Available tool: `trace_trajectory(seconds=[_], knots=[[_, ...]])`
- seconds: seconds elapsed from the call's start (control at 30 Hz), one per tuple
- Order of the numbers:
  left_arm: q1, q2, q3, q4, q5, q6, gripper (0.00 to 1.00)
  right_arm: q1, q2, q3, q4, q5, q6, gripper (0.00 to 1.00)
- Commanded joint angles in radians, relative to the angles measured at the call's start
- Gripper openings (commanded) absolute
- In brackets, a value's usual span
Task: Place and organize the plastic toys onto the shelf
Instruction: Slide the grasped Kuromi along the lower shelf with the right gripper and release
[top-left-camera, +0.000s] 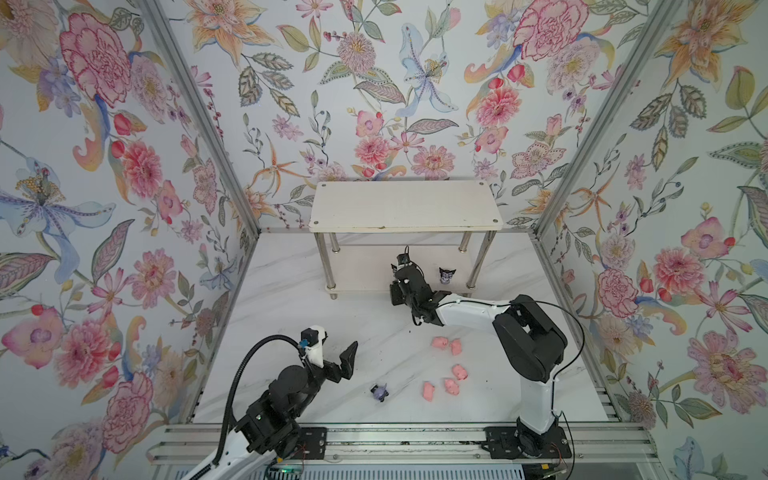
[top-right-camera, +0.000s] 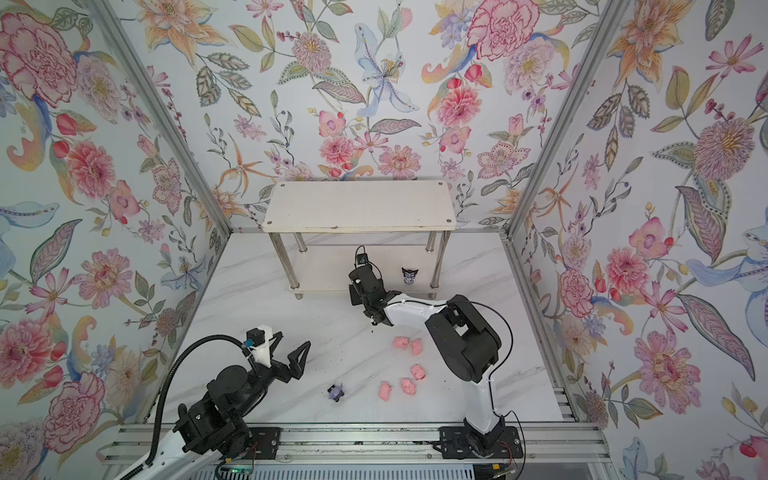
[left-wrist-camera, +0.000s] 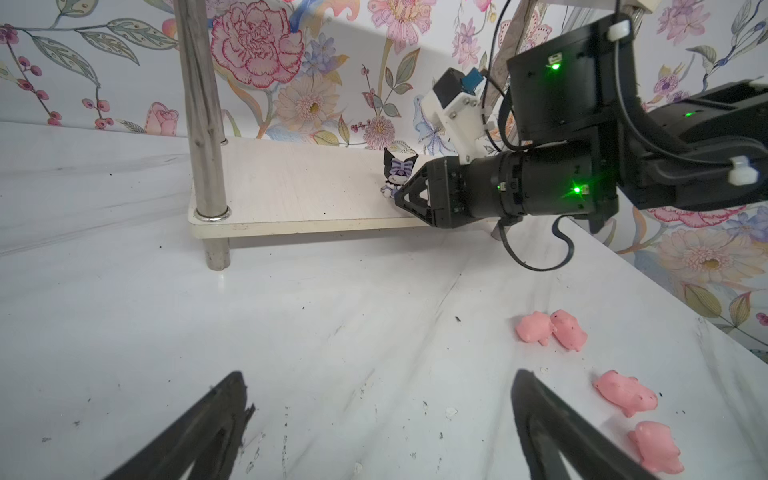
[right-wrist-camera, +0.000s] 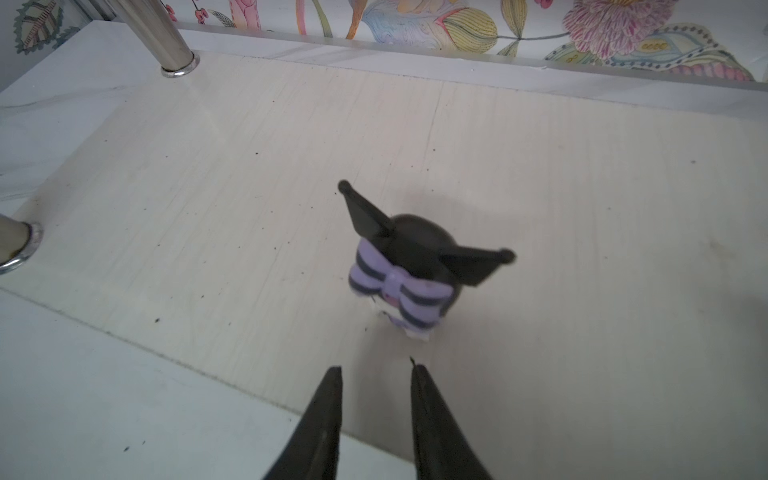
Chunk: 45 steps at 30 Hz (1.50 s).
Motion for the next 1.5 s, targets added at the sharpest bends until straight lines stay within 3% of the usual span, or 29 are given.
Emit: trace_trajectory(seconds=[0.0,0.07,0.23,0.5,0.57,0.67,0.7,1.0,1.3,1.47], knots=[[-0.007,-0.09,-0.022,0.047,-0.018,-0.002,1.0,0.017,-0.146,-0.073,-0.044,-0.023,0.011,0.34],[-0.009,-0.11,-0.042,0.09,-0.008,0.039,0.99,0.043,-0.214,-0.117,-0.084,-0.003,0.003,0.35],[-0.006,0.024,-0.05,0.183,-0.038,0.076,0.99,0.132,-0.366,-0.215,-0.19,0.074,-0.024,0.38],[-0.007,0.192,-0.058,0.318,-0.034,0.095,0.95,0.211,-0.556,-0.351,-0.325,0.022,-0.019,0.36],[-0.007,0.206,-0.062,0.35,-0.043,0.1,0.95,0.225,-0.592,-0.385,-0.337,0.033,-0.008,0.3],[-0.007,0.224,-0.062,0.385,-0.075,0.109,0.94,0.21,-0.626,-0.412,-0.337,0.034,0.007,0.05],[-0.007,0.231,-0.059,0.39,-0.09,0.114,0.94,0.192,-0.62,-0.402,-0.337,0.011,0.006,0.0],[-0.005,0.259,-0.069,0.39,-0.139,0.13,0.93,0.025,-0.313,-0.119,-0.314,-0.198,-0.035,0.0],[-0.001,0.217,-0.08,0.378,-0.203,0.154,0.94,-0.075,-0.054,0.123,-0.321,-0.239,0.005,0.0],[0.002,0.215,-0.085,0.379,-0.201,0.151,0.95,-0.076,-0.024,0.142,-0.318,-0.243,0.016,0.01]])
